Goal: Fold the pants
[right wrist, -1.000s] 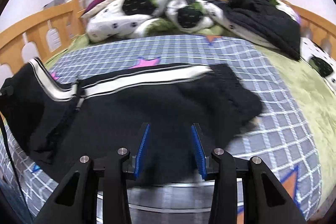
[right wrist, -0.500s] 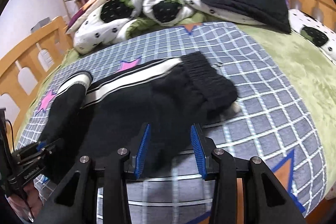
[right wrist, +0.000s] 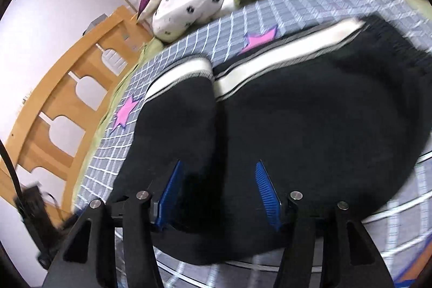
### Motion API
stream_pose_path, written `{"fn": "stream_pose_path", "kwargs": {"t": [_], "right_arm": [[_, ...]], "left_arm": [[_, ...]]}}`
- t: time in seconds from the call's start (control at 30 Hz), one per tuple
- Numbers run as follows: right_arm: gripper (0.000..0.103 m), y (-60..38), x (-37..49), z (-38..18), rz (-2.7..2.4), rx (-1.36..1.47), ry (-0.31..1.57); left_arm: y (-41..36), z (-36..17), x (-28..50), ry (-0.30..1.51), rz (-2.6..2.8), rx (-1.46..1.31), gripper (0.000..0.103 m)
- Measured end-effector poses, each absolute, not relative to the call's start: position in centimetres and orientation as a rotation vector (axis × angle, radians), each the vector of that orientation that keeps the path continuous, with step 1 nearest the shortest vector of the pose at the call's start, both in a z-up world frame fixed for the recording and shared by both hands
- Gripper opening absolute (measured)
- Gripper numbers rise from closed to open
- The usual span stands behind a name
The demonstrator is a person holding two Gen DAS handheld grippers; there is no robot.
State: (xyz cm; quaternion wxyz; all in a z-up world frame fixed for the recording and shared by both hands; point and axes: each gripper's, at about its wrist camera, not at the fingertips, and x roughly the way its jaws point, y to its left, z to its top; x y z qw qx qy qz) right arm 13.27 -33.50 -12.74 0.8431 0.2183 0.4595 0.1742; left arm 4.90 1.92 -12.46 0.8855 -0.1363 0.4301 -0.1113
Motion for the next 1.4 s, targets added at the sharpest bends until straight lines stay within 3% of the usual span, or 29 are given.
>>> {"fn": "stream_pose_path", "kwargs": {"t": [0.13,0.17,0.2,0.3,0.57,0.9,1.07,1.2,1.4], "right_arm": [[0.051,-31.8,15.4,-15.2,0.447,0.542,1.060],[0.045,-31.5,15.7,-15.7,0.463,0.562,1.079],[0.029,-31.2,16.1,-16.0,0.498,0.590,1.088],[0.021,-31.2,16.0,-14.3,0.526,0.604,1.031],[0.019,-33.2,15.0,-5.6,0.530,0.363,0.853],[0.018,-43.0,17.0,-3.5,0.437,0.337,0.763],[0.017,-48.5,16.7,-2.4,0.361,0.359,0.685],[0.017,-51.6,16.3,-4.2,0.269,0.310,0.686],[0.017,-53.8,17.3,-11.9,0.141,0.281,0.863]], "left_arm": [[0.5,-14.6,4.7,0.945,-0.256,-0.247,0.060],[0.0,-14.9,4.5,0.942,-0.258,-0.233,0.060],[-0.5,-15.0,4.5,0.933,-0.266,-0.230,0.060],[-1.6,-15.0,4.3,0.924,-0.297,-0.240,0.060],[-7.3,-14.7,5.9,0.948,-0.347,-0.217,0.060],[-11.7,-15.0,6.0,0.886,-0.261,-0.129,0.060],[-13.0,-14.1,5.9,0.851,-0.373,-0.133,0.019],[-15.4,-13.5,5.7,0.816,-0.352,0.003,0.016],[-14.7,-14.0,6.0,0.870,-0.378,-0.063,0.017]]}}
